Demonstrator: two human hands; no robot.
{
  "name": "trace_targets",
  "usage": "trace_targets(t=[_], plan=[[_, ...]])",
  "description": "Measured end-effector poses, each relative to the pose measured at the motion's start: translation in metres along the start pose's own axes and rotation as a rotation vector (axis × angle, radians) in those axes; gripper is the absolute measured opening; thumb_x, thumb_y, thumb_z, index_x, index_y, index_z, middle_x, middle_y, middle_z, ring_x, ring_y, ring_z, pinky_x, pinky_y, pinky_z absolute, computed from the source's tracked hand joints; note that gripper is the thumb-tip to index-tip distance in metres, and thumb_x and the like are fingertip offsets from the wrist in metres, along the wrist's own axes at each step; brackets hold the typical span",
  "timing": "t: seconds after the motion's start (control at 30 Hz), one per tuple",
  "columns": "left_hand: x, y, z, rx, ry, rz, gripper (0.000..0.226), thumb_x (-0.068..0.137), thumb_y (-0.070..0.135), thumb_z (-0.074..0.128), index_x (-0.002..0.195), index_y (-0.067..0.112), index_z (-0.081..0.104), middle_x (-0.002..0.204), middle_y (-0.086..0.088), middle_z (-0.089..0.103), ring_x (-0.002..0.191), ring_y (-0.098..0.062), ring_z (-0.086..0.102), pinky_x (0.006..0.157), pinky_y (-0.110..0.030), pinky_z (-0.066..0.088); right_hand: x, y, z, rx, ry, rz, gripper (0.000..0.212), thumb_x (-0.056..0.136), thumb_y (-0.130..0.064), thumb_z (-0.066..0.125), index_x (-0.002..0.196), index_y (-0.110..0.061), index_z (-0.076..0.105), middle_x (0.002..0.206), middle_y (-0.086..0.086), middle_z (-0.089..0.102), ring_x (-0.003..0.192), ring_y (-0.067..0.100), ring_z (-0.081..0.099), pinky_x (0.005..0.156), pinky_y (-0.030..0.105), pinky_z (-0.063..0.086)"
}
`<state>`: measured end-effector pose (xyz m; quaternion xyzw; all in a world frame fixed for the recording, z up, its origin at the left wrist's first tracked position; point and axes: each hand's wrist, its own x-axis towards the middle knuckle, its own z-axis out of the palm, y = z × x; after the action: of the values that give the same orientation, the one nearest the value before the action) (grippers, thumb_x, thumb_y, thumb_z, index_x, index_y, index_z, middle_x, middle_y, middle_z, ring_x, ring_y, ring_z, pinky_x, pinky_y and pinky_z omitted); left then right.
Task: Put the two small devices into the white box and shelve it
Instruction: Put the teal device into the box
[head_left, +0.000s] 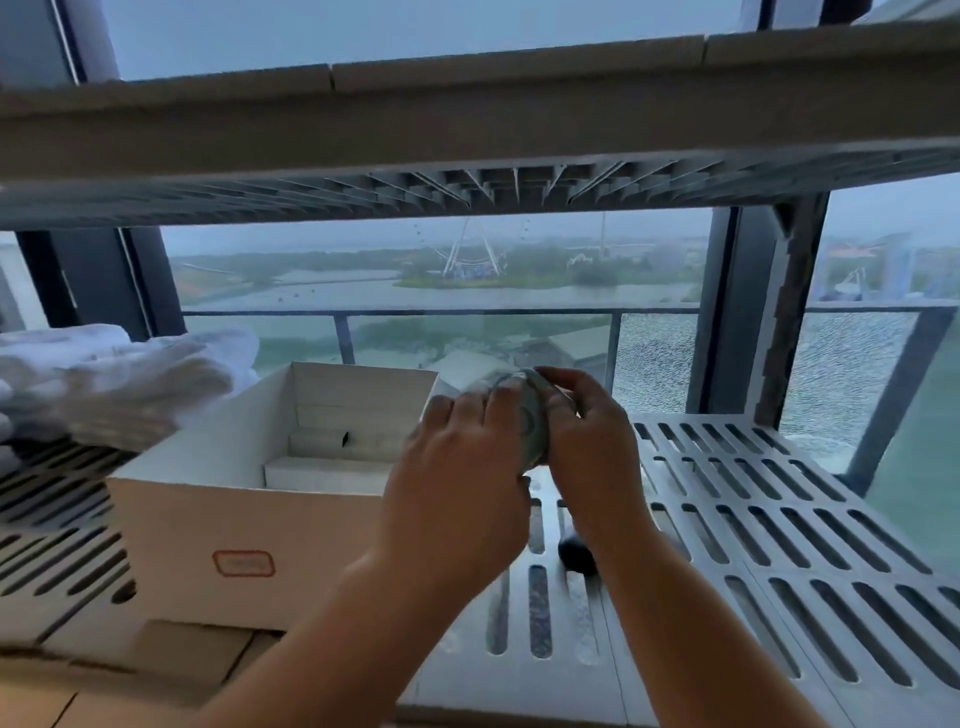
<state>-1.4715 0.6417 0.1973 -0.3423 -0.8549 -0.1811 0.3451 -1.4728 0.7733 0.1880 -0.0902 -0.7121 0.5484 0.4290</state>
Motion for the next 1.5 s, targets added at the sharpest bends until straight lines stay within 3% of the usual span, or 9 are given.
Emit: trace_targets(t=[0.27,0.47,0.6,0.77,0.9,1.0,1.17,1.3,1.5], plan=[[-0.001,-0.043,-0.038,0.042,0.095,-0.057,0.078,0.071,0.033,0.085,0.140,0.024,0.048,0.129,0.002,0.065,0.115,-0.024,0.057,0.093,-0.043,0.054,0.006,-0.032,0.043,0.228,-0.153,0.036,0.015,0.097,-0.029,0.066,0.108,-0.029,0.076,0.094,-0.010,0.078,0.091,0.016,0.074,0.082,0.049,0.062],[-0.002,-0.090,-0.049,-0.016,0.095,-0.054,0.077,0.075,0.030,0.082,0.142,0.028,0.044,0.131,0.005,0.063,0.117,-0.023,0.055,0.095,-0.041,0.050,0.006,-0.048,0.073,0.335,-0.269,0.107,0.016,0.095,-0.022,0.070,0.110,-0.021,0.074,0.092,0.000,0.076,0.079,0.016,0.076,0.055,0.032,0.061],[0.001,-0.132,-0.056,-0.078,0.021,-0.057,0.081,0.076,0.029,0.080,0.143,0.037,0.035,0.125,0.009,0.063,0.111,-0.019,0.053,0.079,-0.032,0.047,0.011,-0.054,0.097,0.337,-0.376,0.169,0.017,0.096,-0.013,0.067,0.113,-0.014,0.071,0.102,0.015,0.072,0.083,0.025,0.076,0.062,0.039,0.063],[0.007,-0.182,-0.055,-0.132,-0.069,-0.053,0.080,0.077,0.039,0.079,0.142,0.043,0.033,0.123,0.011,0.063,0.108,-0.013,0.052,0.075,-0.028,0.044,0.025,-0.060,0.135,0.300,-0.502,0.306,0.021,0.095,-0.007,0.067,0.116,-0.004,0.066,0.110,0.024,0.067,0.093,0.036,0.074,0.068,0.044,0.064],[0.005,-0.219,-0.051,-0.117,-0.139,-0.024,0.072,0.078,0.053,0.075,0.140,0.041,0.040,0.130,0.011,0.060,0.112,-0.008,0.053,0.084,-0.027,0.047,0.039,-0.064,0.164,0.187,-0.613,0.422,0.019,0.095,-0.005,0.065,0.115,-0.002,0.066,0.105,0.021,0.069,0.091,0.034,0.073,0.066,0.043,0.064],[0.003,-0.245,-0.055,-0.144,-0.320,-0.014,0.078,0.072,0.070,0.066,0.141,0.046,0.038,0.135,0.016,0.058,0.110,-0.003,0.054,0.090,-0.025,0.049,0.045,-0.064,0.184,0.057,-0.667,0.471,0.023,0.094,-0.004,0.066,0.118,-0.002,0.066,0.107,0.021,0.070,0.091,0.034,0.074,0.070,0.047,0.064],[-0.003,-0.269,-0.069,-0.110,-0.431,0.043,0.090,0.059,0.094,0.039,0.139,0.052,0.040,0.140,0.026,0.052,0.109,0.004,0.050,0.086,-0.022,0.040,0.051,-0.059,0.208,-0.125,-0.773,0.544,0.024,0.094,-0.003,0.065,0.117,-0.007,0.067,0.111,0.021,0.070,0.099,0.035,0.072,0.081,0.053,0.062],[-0.007,-0.270,-0.076,-0.230,-0.321,0.135,0.063,0.067,0.092,0.040,0.107,0.049,0.063,0.113,0.033,0.061,0.093,0.009,0.058,0.081,-0.024,0.053,0.060,-0.055,0.218,-0.219,-0.828,0.552,0.024,0.095,-0.002,0.065,0.118,-0.008,0.066,0.112,0.022,0.070,0.094,0.035,0.073,0.079,0.053,0.062],[-0.010,-0.278,-0.078,-0.439,-0.444,0.239,0.047,0.076,0.083,0.051,0.100,0.048,0.070,0.112,0.034,0.063,0.105,0.010,0.060,0.088,-0.018,0.051,0.068,-0.042,0.229,-0.358,-0.939,0.574,0.029,0.094,0.001,0.064,0.121,-0.008,0.064,0.115,0.022,0.068,0.099,0.036,0.071,0.084,0.056,0.060]])
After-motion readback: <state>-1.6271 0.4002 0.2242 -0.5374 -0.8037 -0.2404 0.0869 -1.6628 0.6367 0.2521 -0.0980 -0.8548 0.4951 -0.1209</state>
